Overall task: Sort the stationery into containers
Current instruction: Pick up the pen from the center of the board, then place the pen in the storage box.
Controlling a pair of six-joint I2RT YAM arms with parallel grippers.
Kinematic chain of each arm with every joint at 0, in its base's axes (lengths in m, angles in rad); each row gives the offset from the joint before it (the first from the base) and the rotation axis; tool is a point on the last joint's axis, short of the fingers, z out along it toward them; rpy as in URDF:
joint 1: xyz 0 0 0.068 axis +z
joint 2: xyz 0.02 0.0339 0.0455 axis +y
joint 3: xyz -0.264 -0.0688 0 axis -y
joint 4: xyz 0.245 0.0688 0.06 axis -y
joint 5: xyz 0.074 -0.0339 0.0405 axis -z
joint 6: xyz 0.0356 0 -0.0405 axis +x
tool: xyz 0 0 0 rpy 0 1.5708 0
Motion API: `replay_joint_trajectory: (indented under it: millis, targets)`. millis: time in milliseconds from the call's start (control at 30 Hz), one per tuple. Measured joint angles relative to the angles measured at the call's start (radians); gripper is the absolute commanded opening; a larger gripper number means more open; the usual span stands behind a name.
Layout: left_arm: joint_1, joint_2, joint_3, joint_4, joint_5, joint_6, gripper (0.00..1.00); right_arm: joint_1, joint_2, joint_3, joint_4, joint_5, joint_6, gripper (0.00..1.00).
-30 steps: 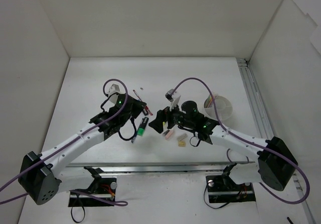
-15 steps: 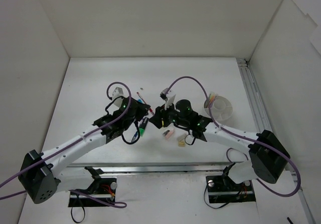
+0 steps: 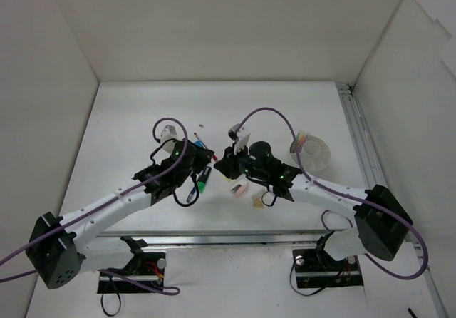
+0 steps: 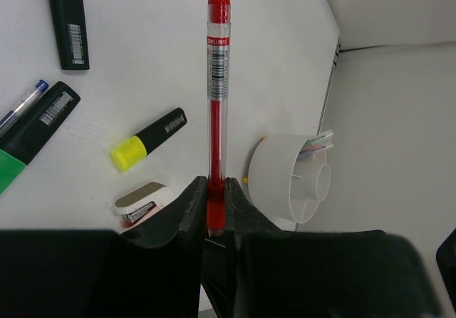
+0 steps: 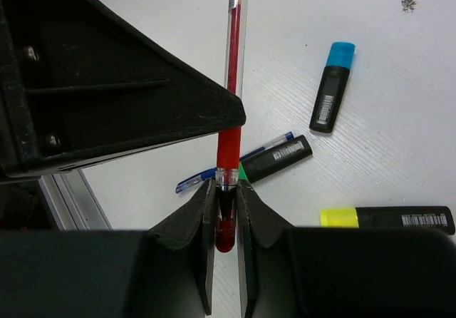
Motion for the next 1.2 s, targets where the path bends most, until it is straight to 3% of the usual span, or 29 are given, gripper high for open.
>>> replay_joint_trajectory:
  millis: [233,333,367,433,467,533,567,667,967,1200]
  targets:
    - [-0.013,-0.023,0.000,0.021,0.044,0.039,0.08,0.002,-0.089,0.000,-0.109,0.028,0.012,0.00]
    - [-0.023,-0.039,0.000,0.034,0.067,0.072,0.24,0.003,-0.144,0.005,-0.177,0.041,0.011,0.00]
    - [-0.024,-0.041,0.000,0.036,0.071,0.089,0.40,0.003,-0.160,0.008,-0.198,0.045,0.009,0.00]
    - [-0.025,-0.041,0.000,0.037,0.074,0.121,0.49,0.003,-0.193,0.024,-0.261,0.057,0.005,0.00]
    - [-0.025,-0.041,0.000,0.037,0.077,0.136,0.62,0.003,-0.204,0.036,-0.292,0.064,0.003,0.00]
    - [-0.025,-0.041,0.003,0.037,0.080,0.167,0.74,0.003,-0.215,0.075,-0.364,0.089,-0.002,0.00]
    - [-0.025,-0.041,0.004,0.036,0.081,0.181,0.86,0.003,-0.215,0.098,-0.402,0.103,-0.005,0.00]
    - [-0.025,-0.041,0.014,0.024,0.083,0.220,1.00,0.002,-0.208,0.171,-0.516,0.140,-0.016,0.00]
    - [0.029,-0.138,0.085,-0.136,0.070,0.517,1.00,-0.135,-0.107,0.386,-0.962,0.211,-0.025,0.00]
    - [0.120,-0.214,0.097,-0.220,0.051,0.710,1.00,-0.194,-0.086,0.524,-1.360,0.431,0.024,0.00]
